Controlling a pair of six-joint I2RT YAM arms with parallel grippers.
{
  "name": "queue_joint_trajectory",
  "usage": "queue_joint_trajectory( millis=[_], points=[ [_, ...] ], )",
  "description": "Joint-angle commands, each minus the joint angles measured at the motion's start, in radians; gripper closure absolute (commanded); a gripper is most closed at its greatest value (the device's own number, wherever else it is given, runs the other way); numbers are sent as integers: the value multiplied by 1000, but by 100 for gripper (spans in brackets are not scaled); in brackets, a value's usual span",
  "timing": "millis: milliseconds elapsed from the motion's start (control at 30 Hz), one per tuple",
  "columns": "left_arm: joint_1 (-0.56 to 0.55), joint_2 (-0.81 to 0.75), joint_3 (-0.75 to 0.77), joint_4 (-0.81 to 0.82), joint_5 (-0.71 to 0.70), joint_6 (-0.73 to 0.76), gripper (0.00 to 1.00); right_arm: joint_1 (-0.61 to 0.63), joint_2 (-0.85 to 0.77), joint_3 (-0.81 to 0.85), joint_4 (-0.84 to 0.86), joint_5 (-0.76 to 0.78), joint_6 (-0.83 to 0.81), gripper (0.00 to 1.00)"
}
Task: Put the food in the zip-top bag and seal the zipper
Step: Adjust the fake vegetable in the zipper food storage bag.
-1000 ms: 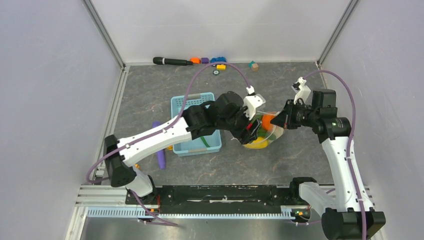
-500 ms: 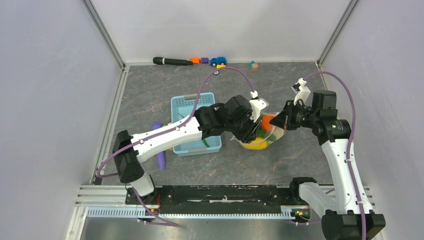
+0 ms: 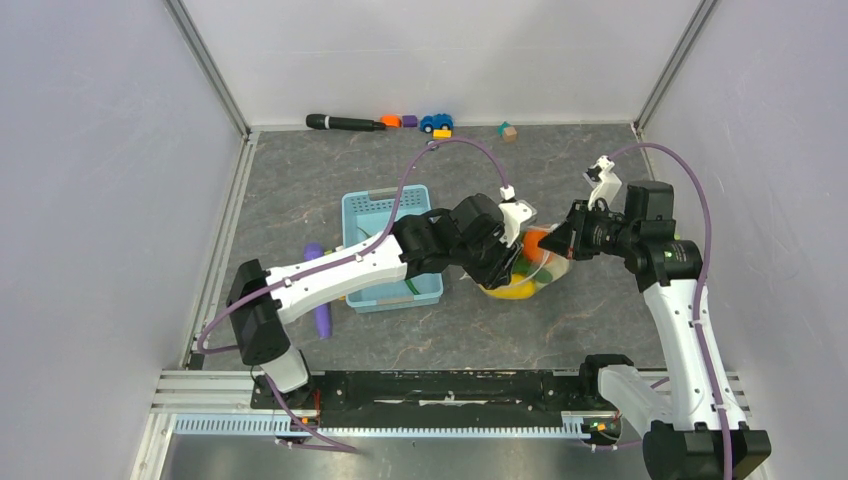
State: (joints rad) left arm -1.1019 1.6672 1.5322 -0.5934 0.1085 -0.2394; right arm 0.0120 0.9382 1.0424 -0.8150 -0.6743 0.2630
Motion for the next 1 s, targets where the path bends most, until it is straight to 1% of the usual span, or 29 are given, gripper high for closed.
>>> queue_joint_trajectory(
  millis=[0, 100, 167, 200, 400, 467, 800, 967],
  points=[
    [-5, 17, 12, 17, 7, -26, 61, -3, -41, 3, 85, -48, 32, 100],
    [-7, 30, 19, 26, 33, -26, 79, -3, -50, 2, 86, -52, 38, 100],
    [-6, 34, 18, 47, 65, -20, 94, -3, -53, -2, 89, -58, 42, 100],
    [-6, 35, 20, 55, 77, -16, 98, -3, -55, -6, 95, -65, 47, 100],
    [-6, 62, 38, 111, 166, 8, 98, -3, -70, -41, 135, -105, 75, 100],
    [-6, 75, 45, 133, 174, -4, 98, -3, -74, -53, 144, -111, 86, 100],
    [-6, 129, 47, 265, 157, -82, 98, -3, -93, -91, 189, -141, 128, 100],
    [-7, 122, 8, 345, 89, -163, 98, -3, -95, -107, 203, -154, 140, 100]
  ],
)
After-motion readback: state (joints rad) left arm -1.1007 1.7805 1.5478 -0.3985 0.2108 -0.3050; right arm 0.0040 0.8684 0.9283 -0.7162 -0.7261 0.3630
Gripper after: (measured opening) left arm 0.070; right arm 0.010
